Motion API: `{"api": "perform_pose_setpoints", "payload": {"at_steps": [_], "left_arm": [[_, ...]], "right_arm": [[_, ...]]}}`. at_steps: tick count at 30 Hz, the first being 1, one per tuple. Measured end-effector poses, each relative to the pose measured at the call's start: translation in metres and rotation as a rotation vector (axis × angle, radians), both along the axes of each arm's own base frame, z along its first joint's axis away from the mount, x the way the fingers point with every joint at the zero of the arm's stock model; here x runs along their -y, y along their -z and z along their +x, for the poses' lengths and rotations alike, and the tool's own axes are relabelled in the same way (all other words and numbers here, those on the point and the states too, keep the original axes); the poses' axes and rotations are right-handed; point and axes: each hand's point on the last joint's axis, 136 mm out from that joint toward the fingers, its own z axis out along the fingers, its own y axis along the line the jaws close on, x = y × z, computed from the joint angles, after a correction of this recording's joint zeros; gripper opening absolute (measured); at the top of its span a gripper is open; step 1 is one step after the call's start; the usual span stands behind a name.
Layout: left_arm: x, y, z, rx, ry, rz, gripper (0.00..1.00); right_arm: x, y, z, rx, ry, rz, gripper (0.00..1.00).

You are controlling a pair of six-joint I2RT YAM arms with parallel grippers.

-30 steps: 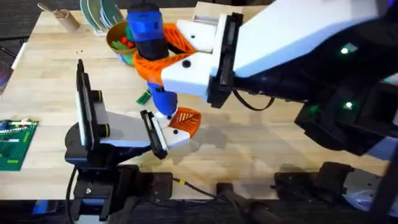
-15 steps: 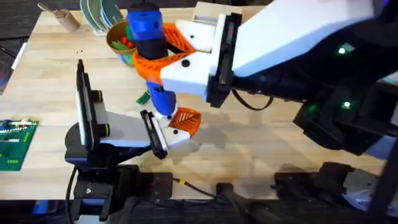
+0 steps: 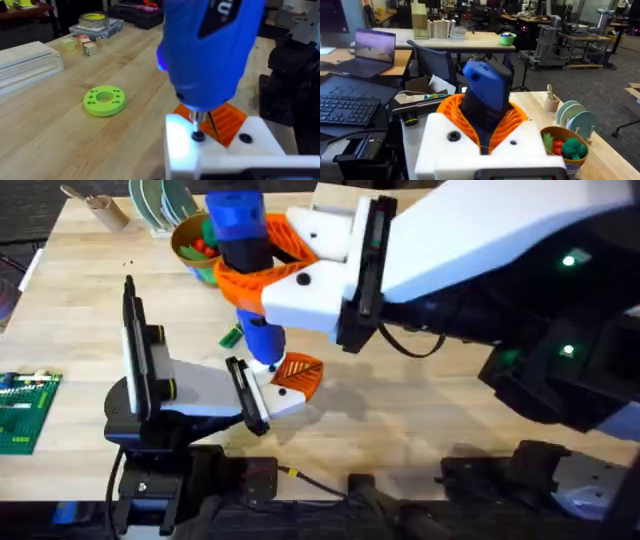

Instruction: Pick up the gripper from the table and insert it into the empty holder that is missing its gripper. Then pick up a screw, insert it into the mounting hole, and use the screwdriver to tighten it. Finally, clean up the table by picking up the vegetable and placing it into the bucket.

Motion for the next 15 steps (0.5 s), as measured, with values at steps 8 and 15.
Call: {"api": "perform_pose_setpoints", "payload": {"at_steps": [8,15], "left_arm": [[0.0000,0.0000,0.0000,0.000,0.000,0.000,0.003],[0.0000,-0.0001,-0.0001,0.000,0.000,0.000,0.004]], "right_arm": [[-0.0002,0.0016,0.0001,-0.005,0.000,-0.005,0.061],[-0.0020,0.0053,0.0011,-0.033,-0.006,-0.009,0.061]]}}
